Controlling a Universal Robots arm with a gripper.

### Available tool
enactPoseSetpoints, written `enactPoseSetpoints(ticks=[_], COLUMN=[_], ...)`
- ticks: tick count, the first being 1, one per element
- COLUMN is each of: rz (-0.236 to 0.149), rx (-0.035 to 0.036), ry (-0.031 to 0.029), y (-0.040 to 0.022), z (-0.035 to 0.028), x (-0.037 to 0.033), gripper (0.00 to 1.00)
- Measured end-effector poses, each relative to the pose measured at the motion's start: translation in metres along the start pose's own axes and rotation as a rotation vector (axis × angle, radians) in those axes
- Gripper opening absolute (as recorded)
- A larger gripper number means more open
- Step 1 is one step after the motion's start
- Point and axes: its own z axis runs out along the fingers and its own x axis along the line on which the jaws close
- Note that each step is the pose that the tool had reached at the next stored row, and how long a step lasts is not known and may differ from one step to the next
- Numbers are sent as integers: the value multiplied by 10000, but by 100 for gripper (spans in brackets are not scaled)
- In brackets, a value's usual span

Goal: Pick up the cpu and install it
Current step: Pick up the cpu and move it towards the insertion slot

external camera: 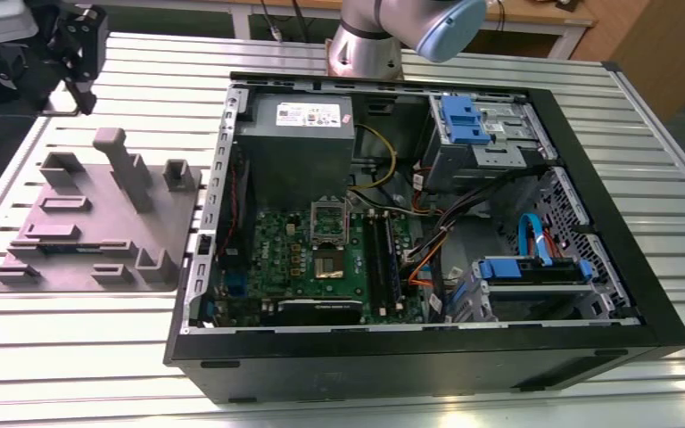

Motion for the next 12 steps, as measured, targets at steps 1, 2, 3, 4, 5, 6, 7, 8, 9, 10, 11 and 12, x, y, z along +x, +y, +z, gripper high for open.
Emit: enactPoseSetpoints(ticks=[1, 2, 3, 4, 5, 6, 7, 8, 9, 10, 11, 12], rz=[0, -1, 0, 0, -1, 0, 0, 0, 0, 0, 0, 0], rx=[0, 1, 1, 0, 0, 0, 0, 0, 1, 1, 1, 0], ry=[0, 1, 1, 1, 1, 1, 0, 1, 1, 1, 1, 1], y=[0, 0, 0, 0, 0, 0, 0, 0, 0, 0, 0, 0], z=[0, 0, -1, -1, -1, -1, -1, -1, -1, -1, -1, -1], x=[-3, -6, -9, -12, -15, -17, -19, -21, -24, -26, -28, -30], gripper=[47, 47, 47, 47, 47, 47, 47, 47, 47, 47, 47, 47])
